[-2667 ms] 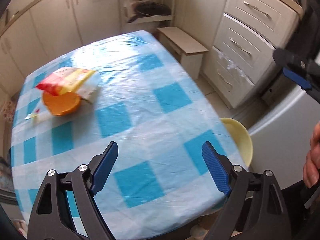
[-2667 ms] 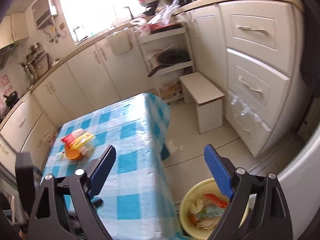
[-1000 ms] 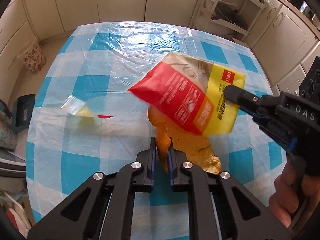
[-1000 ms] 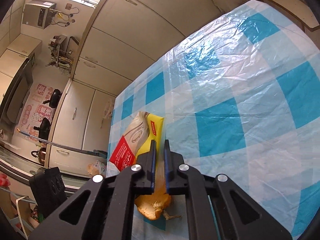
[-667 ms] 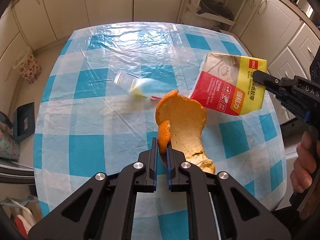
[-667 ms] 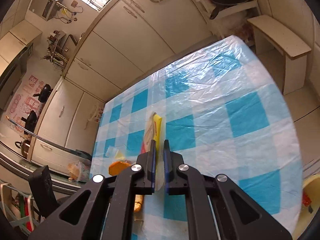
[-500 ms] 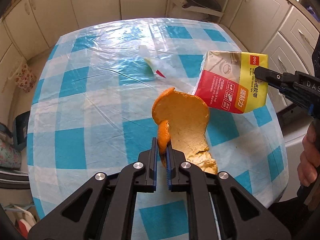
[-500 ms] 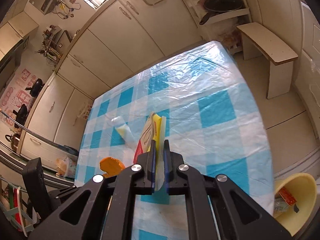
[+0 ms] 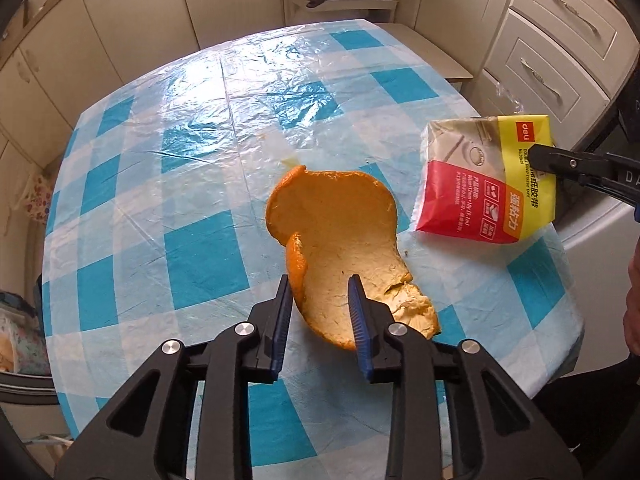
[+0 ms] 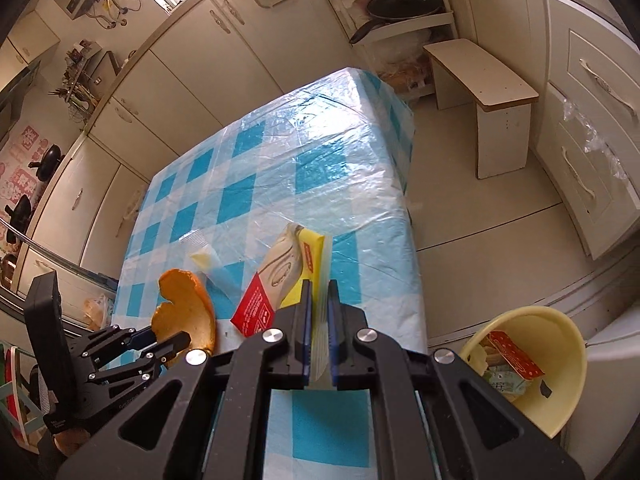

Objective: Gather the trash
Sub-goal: 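Carry the bag and peel to the yellow bucket and open both tools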

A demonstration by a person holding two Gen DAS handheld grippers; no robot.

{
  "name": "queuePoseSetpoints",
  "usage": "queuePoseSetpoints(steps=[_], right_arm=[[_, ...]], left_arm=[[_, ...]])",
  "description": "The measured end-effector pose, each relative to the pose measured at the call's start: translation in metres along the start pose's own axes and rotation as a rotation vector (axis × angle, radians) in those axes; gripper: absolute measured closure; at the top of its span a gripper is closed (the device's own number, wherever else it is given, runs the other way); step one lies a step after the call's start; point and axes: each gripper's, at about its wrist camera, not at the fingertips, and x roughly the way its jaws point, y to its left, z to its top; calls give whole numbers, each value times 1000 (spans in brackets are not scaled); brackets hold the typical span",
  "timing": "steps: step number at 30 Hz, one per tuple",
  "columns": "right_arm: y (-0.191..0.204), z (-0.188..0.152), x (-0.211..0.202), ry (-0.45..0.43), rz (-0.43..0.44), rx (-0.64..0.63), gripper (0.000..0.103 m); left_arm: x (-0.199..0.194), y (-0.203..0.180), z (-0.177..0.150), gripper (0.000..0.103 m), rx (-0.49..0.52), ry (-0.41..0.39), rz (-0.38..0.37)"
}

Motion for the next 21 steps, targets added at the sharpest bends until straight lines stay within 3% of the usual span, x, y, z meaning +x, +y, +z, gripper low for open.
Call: queuePoseSetpoints(steps=[4, 13, 17, 21], right_arm=[[-9, -1, -18, -28, -10, 2, 95], [-53, -2, -80, -154, -109, 43, 95], [-82, -11, -119, -222, -243, 67, 95], [-105, -32, -139, -208, -392, 46, 95]], left_arm=[[-8, -10, 6, 96, 18, -45, -8], [-34, -68, 16, 98, 138, -147, -44], [-42, -90, 21, 98, 143, -165, -118], [-50, -113, 27, 98, 145, -186, -201]])
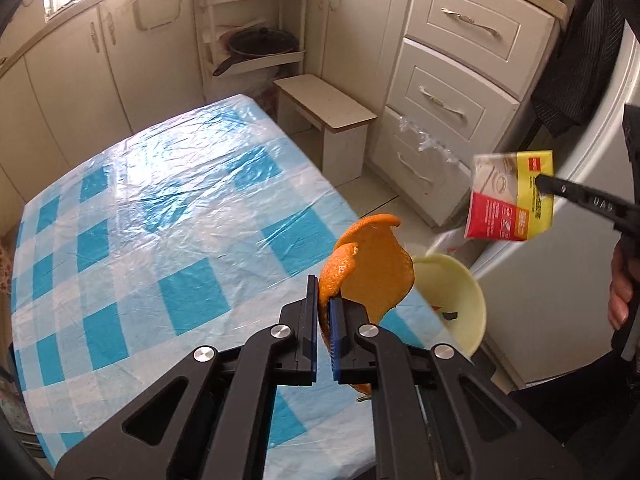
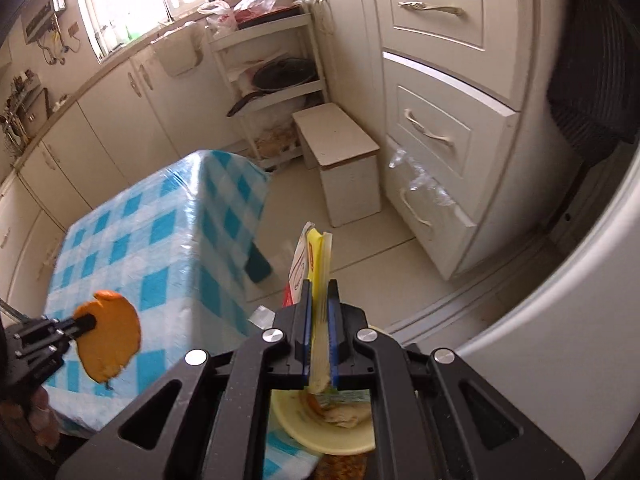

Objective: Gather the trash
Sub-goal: 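Carry the bag and peel to the yellow bucket and open both tools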

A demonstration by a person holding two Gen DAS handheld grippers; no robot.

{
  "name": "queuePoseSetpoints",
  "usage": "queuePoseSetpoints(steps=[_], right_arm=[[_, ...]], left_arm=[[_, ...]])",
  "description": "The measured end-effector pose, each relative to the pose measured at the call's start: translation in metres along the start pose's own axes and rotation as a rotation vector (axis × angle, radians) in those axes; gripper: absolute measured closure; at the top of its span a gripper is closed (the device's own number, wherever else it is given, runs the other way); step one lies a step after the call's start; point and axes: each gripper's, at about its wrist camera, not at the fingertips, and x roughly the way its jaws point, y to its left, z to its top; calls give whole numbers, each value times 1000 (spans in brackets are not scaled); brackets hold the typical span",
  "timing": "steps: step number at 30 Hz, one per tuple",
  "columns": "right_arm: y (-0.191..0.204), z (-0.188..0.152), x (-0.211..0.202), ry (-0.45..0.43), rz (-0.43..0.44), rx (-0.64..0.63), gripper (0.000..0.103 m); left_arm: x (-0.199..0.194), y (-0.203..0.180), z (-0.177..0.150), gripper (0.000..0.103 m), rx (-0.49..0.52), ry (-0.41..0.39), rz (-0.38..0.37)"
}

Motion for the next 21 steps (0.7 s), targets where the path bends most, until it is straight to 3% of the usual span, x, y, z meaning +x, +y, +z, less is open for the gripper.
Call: queuePoseSetpoints(steps=[2, 7, 10, 11, 17, 20, 21], right_arm=[[-10, -12, 8, 48, -40, -22, 95], [-19, -40, 49, 209, -46, -71, 95], [-17, -57, 69, 308, -56, -122, 82], [-16, -59, 69, 308, -66, -129, 72], [-29, -47, 44, 193, -72, -58, 56], [-31, -36, 26, 100, -72, -23, 38], [-31, -33, 21, 73, -70, -14, 34]], left_arm=[[2, -15, 5, 98, 2, -5, -32], [13, -56, 12, 98, 31, -5, -68], [28, -81, 14, 98, 49, 14, -76], [35, -88, 13, 98, 53, 24, -76], [89, -129, 6, 94, 59, 137, -63], [114, -142, 2, 76, 49, 195, -92], [119, -146, 1, 61, 47, 199, -85]])
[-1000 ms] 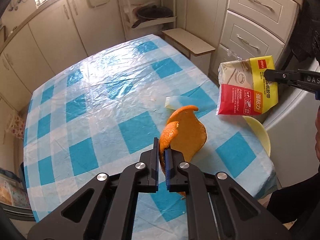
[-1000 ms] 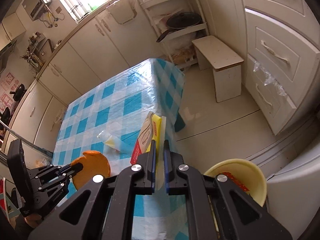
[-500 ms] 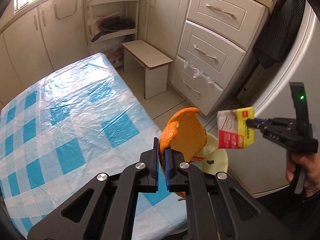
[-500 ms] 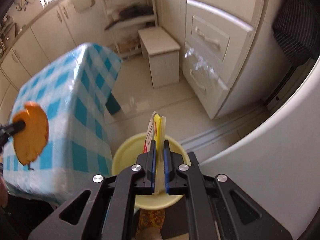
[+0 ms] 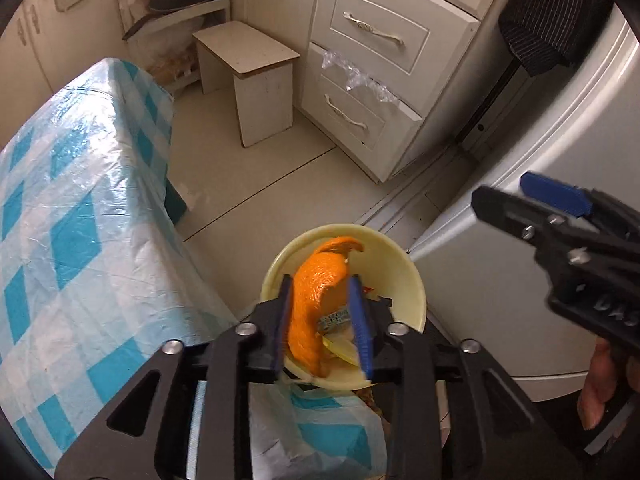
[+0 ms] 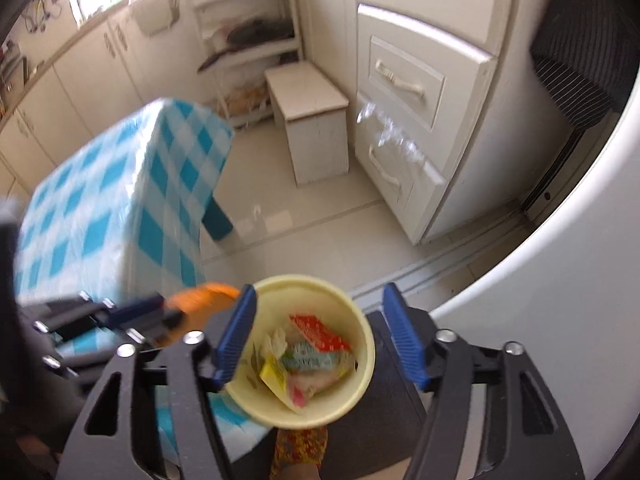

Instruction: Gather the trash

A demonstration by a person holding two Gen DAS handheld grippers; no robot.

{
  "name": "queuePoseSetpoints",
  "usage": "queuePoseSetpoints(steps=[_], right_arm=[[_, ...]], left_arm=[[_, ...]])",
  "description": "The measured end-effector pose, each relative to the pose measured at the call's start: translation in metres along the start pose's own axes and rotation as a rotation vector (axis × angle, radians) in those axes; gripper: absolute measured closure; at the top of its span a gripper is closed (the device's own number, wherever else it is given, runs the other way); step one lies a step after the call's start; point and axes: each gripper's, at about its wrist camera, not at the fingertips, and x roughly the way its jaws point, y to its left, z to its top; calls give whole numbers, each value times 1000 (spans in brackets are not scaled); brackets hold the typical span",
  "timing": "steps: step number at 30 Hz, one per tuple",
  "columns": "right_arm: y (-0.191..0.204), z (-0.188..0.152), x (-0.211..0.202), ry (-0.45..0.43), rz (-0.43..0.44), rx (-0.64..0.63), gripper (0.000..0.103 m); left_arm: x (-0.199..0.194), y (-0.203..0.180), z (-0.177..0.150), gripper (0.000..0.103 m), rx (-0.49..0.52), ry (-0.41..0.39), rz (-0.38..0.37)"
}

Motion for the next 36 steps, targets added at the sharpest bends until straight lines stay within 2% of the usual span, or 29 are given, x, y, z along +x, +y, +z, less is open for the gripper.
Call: queuePoseSetpoints(steps=[1, 5, 7, 9, 12, 16, 22, 26, 31, 36], right_arm=[[-1, 3, -5, -24, 2, 12, 33], [-8, 17, -19, -85, 17, 66, 21], [-11, 20, -29, -123, 21, 89, 19], [-14, 21, -41, -157, 21, 111, 13], [-10, 19, -62, -199, 15, 122, 10], [11, -4, -93, -266, -15, 93, 8], [51, -66, -153, -377, -26, 27, 8], [69, -104, -189, -400, -14, 15, 7], [87, -130, -233, -446, -38, -26, 7], [91, -147, -264, -480, -31, 7, 7]], left_arm=[[1, -2, 0, 53, -2, -9, 4], [-7, -7, 0, 45, 9, -30, 1], [-19, -3, -3, 37, -6, -50, 9], [-38, 4, -9, 31, -26, -69, 30], [-74, 10, -21, 22, -48, -119, 83], [-135, 15, -45, 12, -35, -219, 186], [-210, 3, -94, 8, 8, -317, 300], [-243, -10, -128, 8, 22, -346, 322], [-275, -16, -163, 8, 11, -375, 358], [-306, -17, -193, 8, -13, -416, 383]])
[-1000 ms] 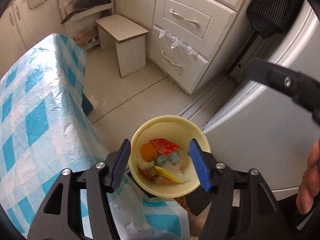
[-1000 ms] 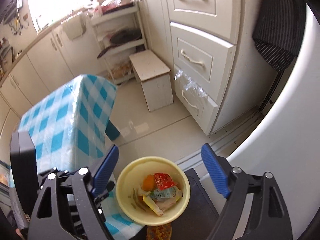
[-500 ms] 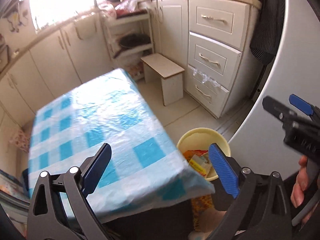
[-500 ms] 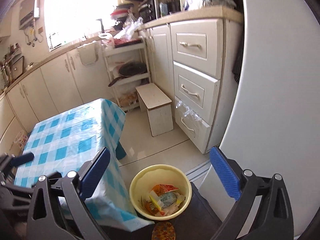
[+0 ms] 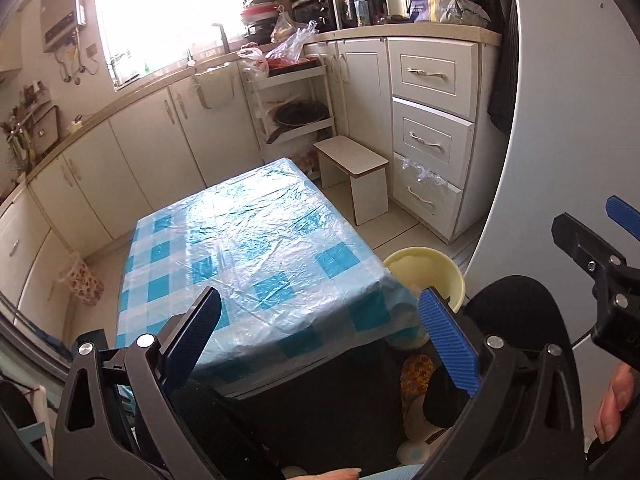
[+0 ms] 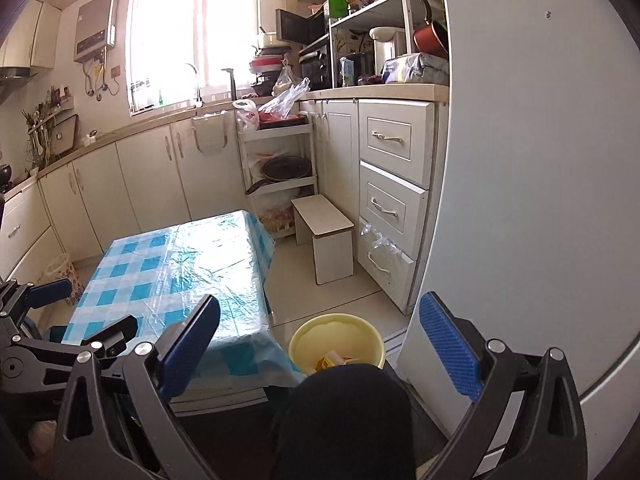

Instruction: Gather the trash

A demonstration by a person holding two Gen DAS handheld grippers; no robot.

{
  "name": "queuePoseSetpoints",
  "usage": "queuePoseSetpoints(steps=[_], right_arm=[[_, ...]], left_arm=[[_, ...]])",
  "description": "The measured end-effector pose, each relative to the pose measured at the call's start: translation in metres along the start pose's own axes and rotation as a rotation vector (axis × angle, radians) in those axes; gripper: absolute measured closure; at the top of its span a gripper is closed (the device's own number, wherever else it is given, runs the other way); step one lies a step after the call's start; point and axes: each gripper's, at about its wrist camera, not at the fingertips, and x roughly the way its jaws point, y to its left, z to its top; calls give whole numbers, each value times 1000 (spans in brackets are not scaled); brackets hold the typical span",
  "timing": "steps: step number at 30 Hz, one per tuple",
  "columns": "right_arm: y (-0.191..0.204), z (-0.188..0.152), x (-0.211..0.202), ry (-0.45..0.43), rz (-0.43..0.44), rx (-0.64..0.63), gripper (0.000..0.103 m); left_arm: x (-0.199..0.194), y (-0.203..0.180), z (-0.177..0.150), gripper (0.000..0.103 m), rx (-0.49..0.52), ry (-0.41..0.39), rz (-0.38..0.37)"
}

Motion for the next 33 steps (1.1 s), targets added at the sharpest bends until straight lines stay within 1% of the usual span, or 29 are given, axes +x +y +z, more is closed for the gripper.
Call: queuePoseSetpoints(steps=[3, 7, 11, 15, 18, 20, 25, 33], right_arm=[[6, -8, -16, -3, 0, 7, 7], [15, -22, -30, -1, 8, 29, 7], [24, -34, -37, 3, 19, 35, 7], [30, -36, -43, -6, 36, 40, 7], [37, -37, -47, -14, 44, 26, 7], [42, -38, -45, -7, 55, 19, 7], [52, -40, -46, -4, 67, -1, 7], [53, -40, -48, -6, 62, 6, 7]], left_arm=[[-16, 9, -7, 8, -17, -5, 1], [-30, 15, -19, 8, -18, 15, 1], [-45, 26, -32, 8, -40, 16, 14], [-55, 35, -38, 8, -54, 17, 35], [-61, 41, -41, 8, -60, 6, 82], [-64, 44, -42, 8, -65, 1, 98], [-71, 50, -42, 8, -77, -14, 111], [-72, 50, -42, 8, -83, -21, 108]])
